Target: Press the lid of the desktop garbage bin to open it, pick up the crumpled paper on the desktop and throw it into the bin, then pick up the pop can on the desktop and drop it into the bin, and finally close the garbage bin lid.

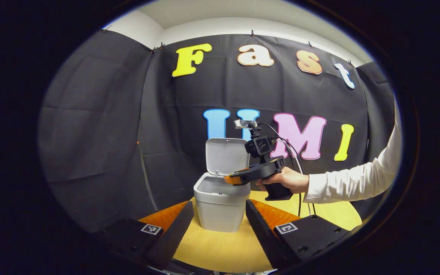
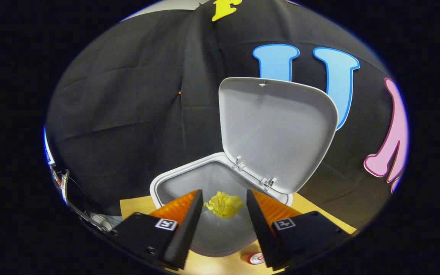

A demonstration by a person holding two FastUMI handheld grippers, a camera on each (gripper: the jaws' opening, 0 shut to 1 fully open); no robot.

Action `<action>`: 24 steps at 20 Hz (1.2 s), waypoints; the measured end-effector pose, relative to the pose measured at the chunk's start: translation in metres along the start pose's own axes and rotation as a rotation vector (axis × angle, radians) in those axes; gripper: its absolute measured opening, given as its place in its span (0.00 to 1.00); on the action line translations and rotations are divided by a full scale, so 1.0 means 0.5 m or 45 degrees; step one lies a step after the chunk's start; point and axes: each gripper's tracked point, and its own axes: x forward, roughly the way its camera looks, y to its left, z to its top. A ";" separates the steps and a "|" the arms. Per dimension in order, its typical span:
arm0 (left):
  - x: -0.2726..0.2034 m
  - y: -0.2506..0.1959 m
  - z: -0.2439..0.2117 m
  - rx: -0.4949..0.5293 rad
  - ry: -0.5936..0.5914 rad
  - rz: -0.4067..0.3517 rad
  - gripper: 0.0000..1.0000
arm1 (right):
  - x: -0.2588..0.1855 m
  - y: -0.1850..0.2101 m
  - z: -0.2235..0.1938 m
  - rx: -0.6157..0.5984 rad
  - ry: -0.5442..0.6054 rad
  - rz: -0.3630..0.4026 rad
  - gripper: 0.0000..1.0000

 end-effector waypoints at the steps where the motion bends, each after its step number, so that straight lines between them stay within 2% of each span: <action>1: 0.004 -0.005 0.003 -0.006 -0.003 -0.008 0.92 | -0.002 0.003 0.002 -0.009 -0.010 0.005 0.79; 4: 0.004 -0.017 0.002 -0.036 -0.010 -0.028 0.92 | -0.014 0.001 0.001 -0.023 -0.015 -0.012 0.95; 5: 0.006 -0.020 -0.001 -0.042 -0.010 -0.032 0.92 | -0.018 0.001 0.004 -0.014 -0.020 -0.012 0.97; 10: 0.022 -0.039 -0.005 0.091 -0.040 -0.045 0.93 | -0.078 -0.031 0.018 -0.005 -0.075 -0.042 0.97; 13: 0.061 -0.045 0.005 0.070 -0.102 -0.010 0.93 | -0.132 -0.073 0.021 0.005 -0.095 -0.081 0.97; 17: 0.116 -0.114 -0.061 0.068 -0.073 -0.082 0.94 | -0.221 -0.138 0.009 0.063 -0.123 -0.138 0.97; 19: 0.145 -0.159 -0.084 0.059 -0.105 -0.125 0.94 | -0.273 -0.179 -0.009 0.066 -0.124 -0.187 0.97; 22: 0.208 -0.195 -0.143 0.034 -0.117 -0.119 0.93 | -0.354 -0.251 -0.051 0.072 -0.088 -0.283 0.98; 24: 0.252 -0.234 -0.192 -0.013 -0.089 -0.183 0.94 | -0.405 -0.299 -0.075 0.095 -0.074 -0.364 0.98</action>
